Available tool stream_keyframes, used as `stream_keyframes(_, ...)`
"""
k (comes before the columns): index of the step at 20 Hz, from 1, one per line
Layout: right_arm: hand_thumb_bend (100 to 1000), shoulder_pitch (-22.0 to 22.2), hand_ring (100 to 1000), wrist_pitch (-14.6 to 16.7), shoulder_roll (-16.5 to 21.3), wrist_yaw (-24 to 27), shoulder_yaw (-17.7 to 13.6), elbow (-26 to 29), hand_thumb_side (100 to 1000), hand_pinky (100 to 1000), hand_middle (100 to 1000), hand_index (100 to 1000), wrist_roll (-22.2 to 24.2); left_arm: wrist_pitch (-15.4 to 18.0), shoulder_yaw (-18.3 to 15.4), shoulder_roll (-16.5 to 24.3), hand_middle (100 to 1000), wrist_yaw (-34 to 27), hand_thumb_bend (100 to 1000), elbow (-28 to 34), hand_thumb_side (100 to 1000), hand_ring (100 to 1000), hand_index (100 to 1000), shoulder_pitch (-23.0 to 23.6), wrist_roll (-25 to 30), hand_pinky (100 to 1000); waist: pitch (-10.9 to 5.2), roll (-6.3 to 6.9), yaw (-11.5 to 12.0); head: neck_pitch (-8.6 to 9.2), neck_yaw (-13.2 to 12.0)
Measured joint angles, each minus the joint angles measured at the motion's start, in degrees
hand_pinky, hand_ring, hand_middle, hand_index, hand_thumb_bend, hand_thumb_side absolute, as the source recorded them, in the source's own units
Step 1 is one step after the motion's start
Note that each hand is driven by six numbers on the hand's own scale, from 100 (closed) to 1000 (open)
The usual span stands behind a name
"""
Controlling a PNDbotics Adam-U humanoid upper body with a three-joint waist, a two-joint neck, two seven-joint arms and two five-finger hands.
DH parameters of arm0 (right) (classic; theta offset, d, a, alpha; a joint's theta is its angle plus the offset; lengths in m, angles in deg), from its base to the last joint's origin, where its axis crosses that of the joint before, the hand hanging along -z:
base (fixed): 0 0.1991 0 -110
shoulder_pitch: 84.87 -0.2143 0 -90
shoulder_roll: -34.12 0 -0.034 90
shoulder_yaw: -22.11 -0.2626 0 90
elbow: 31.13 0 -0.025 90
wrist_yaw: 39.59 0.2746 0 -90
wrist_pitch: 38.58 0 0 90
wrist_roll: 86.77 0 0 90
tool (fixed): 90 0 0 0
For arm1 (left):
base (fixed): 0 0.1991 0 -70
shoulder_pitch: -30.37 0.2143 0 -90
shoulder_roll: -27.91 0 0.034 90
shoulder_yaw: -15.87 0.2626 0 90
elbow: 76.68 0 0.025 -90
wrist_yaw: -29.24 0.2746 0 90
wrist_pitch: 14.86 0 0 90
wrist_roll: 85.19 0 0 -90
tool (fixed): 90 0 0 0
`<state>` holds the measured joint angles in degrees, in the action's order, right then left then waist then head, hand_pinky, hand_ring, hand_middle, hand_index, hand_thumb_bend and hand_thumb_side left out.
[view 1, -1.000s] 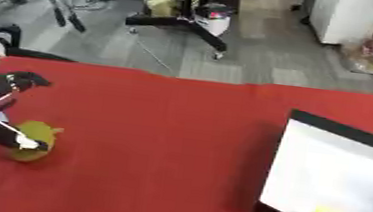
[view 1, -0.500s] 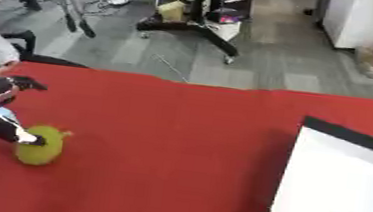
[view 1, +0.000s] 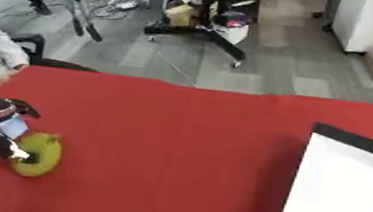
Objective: Pick up the objects with one hand, pass them to the other hand, and then place them into the box on the other side of the table.
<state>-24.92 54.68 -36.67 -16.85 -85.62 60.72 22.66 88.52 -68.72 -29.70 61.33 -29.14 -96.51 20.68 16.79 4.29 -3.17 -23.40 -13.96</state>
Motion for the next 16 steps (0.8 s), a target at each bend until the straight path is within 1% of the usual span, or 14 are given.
stream_keyframes(2,249,0.2,1000,-0.3,0.0,0.0,-0.2,0.0,319,1000,996,1000,-0.3,0.0,-0.4,0.0,796,1.3,715,-0.1,266,877,814,0.0,1.8,883,0.0,0.0,0.0,0.03,0.0)
stream_keyframes(4,251,0.3,999,-0.5,0.0,0.2,-0.2,0.1,316,1000,995,1000,-0.6,0.1,-0.8,0.0,792,2.9,679,-0.1,270,875,785,0.0,3.5,881,0.01,0.07,0.0,0.05,0.0)
stream_keyframes(7,249,0.4,997,-0.8,0.0,0.2,-0.5,0.5,315,1000,993,1000,-1.0,0.8,-1.3,0.0,765,4.6,572,-0.1,277,862,720,0.0,6.2,883,0.01,0.21,0.0,0.05,0.0)
stream_keyframes(8,249,0.4,997,-0.9,0.0,0.2,-0.5,0.6,316,1000,993,1000,-1.1,1.3,-1.4,0.0,754,4.9,526,-0.1,290,851,701,0.0,7.0,882,0.01,0.21,0.0,0.05,0.1)
stream_keyframes(9,251,0.6,996,-1.0,0.0,0.2,-0.6,0.7,315,1000,992,1000,-1.3,1.9,-1.4,0.0,731,5.1,436,-0.1,300,829,661,0.0,8.0,876,0.01,0.21,0.0,0.05,0.1)
stream_keyframes(10,250,0.8,995,-1.1,0.0,0.2,-0.6,0.7,315,1000,991,1000,-1.4,2.3,-1.6,0.0,721,5.0,416,0.0,299,821,639,0.0,9.4,873,0.01,0.21,0.0,0.04,0.2)
stream_keyframes(13,245,1.0,993,-1.4,0.0,0.2,-0.9,0.7,313,1000,989,1000,-1.8,2.5,-3.1,0.0,693,3.2,347,1.9,268,799,574,-0.6,17.4,863,0.01,0.21,0.0,-0.15,0.8)
stream_keyframes(15,242,1.3,991,-1.6,0.0,0.2,-0.9,0.7,313,1000,988,1000,-2.0,2.0,-3.7,0.0,682,1.1,318,4.2,230,790,559,-0.6,21.9,862,0.01,0.21,0.0,-0.2,1.1)
stream_keyframes(16,240,1.4,990,-1.7,0.0,0.2,-0.9,0.7,313,1000,988,1000,-2.1,1.7,-3.8,0.0,679,0.0,291,5.3,188,786,553,-0.5,23.6,860,0.01,0.21,0.0,-0.21,1.3)
